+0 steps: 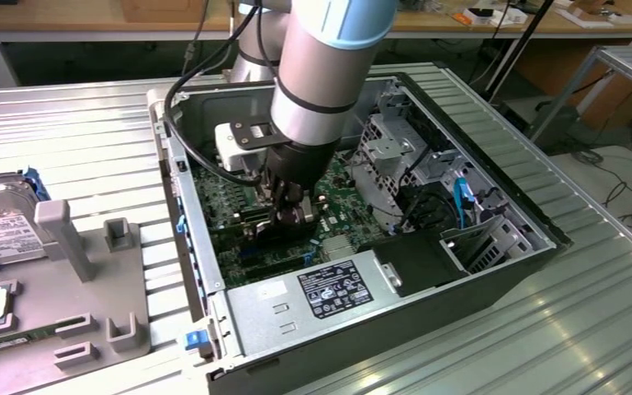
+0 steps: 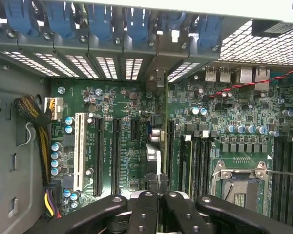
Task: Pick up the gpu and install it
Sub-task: 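Press down on the gpu until it lock into place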
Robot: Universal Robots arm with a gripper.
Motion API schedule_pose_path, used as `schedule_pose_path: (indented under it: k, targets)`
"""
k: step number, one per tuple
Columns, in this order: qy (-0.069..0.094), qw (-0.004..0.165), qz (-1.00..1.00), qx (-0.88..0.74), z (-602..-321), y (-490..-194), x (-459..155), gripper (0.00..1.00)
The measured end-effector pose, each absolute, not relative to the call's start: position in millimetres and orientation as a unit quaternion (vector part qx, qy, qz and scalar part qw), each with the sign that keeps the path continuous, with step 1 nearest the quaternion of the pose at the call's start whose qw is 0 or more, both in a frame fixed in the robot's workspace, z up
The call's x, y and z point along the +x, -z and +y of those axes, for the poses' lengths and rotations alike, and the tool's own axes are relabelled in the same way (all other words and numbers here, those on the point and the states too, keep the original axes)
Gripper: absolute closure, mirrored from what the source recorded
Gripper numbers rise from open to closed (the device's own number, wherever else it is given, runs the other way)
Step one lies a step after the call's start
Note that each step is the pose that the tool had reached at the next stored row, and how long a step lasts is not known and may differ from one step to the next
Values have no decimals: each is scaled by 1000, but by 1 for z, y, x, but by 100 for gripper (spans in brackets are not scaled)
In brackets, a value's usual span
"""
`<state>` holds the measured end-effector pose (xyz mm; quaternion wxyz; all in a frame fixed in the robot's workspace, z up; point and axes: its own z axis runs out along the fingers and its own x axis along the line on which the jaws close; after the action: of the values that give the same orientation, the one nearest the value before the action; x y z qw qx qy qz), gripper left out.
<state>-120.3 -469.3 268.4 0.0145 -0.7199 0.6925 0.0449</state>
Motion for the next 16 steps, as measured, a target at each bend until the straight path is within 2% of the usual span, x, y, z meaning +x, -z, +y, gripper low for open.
schedule_pose_path:
  k: [16]
  targets:
    - [-49, 10, 693, -720, -469, -287, -120, 89]
